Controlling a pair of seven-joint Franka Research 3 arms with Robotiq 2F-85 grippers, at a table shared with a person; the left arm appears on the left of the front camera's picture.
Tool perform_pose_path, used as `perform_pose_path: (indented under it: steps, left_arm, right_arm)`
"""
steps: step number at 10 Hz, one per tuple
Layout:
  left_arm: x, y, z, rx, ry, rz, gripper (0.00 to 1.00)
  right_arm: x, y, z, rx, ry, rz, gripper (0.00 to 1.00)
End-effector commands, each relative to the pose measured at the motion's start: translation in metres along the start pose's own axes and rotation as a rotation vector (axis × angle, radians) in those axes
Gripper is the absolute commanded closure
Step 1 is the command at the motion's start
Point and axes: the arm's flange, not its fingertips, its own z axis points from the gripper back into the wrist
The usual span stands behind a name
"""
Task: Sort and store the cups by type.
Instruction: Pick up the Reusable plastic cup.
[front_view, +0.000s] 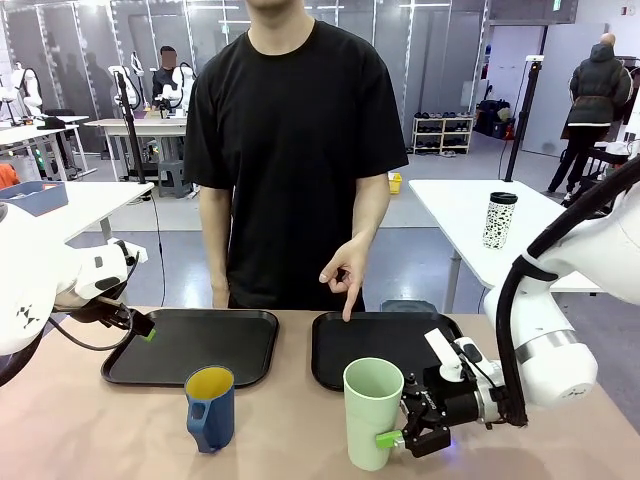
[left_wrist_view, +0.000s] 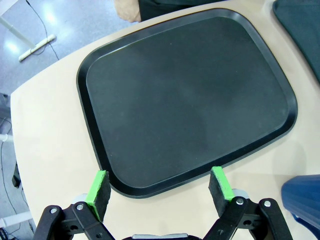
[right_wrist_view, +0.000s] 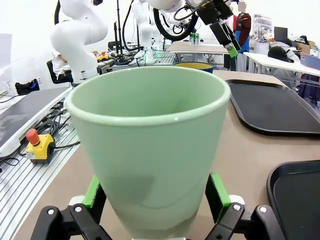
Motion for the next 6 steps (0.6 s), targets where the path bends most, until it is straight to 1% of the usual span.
perform_pose_path:
  steps: [1,6]
  left_arm:
    - [0.0006,0.0,0.0007,0.001,-0.002,-0.002,0.0]
    - [0.0006,0.0,0.0007,0.001,-0.002,-0.002,0.0]
  right_arm:
    - [-0.0238,0.0017,-0.0116,-0.015,-0.017,0.038,0.0]
    - [-0.033,0.0001,-0.021,-0.004,-0.033,0.025,0.0]
